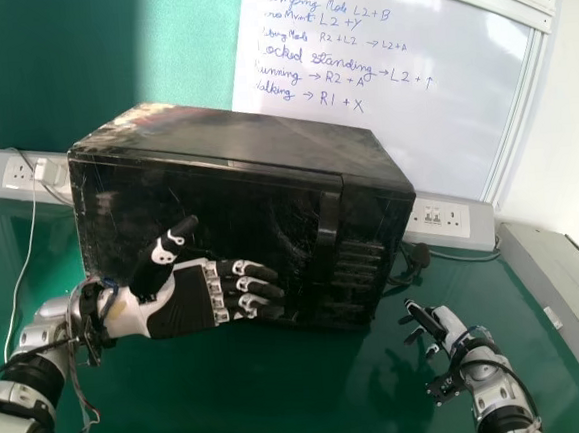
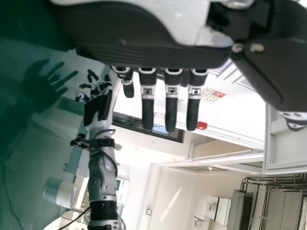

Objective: Open the door of oven

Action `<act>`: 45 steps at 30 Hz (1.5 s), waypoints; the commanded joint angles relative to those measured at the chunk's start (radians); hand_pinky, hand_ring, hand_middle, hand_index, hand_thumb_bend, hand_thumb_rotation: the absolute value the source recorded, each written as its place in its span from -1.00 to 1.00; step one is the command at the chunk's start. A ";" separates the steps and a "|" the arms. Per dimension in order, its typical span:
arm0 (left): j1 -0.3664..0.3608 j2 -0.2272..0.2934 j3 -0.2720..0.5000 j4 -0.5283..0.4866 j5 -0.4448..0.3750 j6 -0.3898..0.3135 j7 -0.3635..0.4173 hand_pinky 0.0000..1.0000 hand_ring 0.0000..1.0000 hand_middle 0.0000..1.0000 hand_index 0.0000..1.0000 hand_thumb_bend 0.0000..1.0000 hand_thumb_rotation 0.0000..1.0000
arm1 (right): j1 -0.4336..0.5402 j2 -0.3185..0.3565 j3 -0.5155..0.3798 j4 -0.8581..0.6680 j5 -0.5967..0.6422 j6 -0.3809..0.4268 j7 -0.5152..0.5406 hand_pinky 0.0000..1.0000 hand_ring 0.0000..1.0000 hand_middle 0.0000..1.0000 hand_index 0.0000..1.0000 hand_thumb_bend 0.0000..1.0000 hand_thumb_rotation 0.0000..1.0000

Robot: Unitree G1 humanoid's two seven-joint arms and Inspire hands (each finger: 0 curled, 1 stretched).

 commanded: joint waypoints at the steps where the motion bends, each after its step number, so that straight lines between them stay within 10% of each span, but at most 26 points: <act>1: 0.014 -0.009 0.015 -0.011 -0.016 0.001 0.008 0.21 0.76 0.82 0.79 1.00 0.91 | -0.014 -0.009 0.006 0.000 -0.003 0.004 -0.003 -0.76 -0.62 -0.38 0.24 0.22 0.07; 21: 0.041 -0.042 0.033 -0.069 -0.044 0.049 0.132 0.69 1.00 1.00 1.00 1.00 0.98 | -0.011 -0.011 0.000 0.000 0.003 -0.003 0.003 -0.76 -0.63 -0.38 0.23 0.19 0.04; 33: 0.078 -0.040 -0.036 -0.139 0.051 -0.077 0.258 0.55 1.00 1.00 1.00 1.00 1.00 | -0.012 -0.010 0.012 -0.002 -0.004 -0.008 0.002 -0.77 -0.64 -0.38 0.27 0.20 0.09; 45: 0.143 -0.045 -0.116 -0.255 0.164 -0.139 0.463 0.84 1.00 1.00 1.00 1.00 1.00 | -0.018 0.001 0.014 -0.001 -0.002 0.005 -0.006 -0.75 -0.62 -0.37 0.26 0.21 0.11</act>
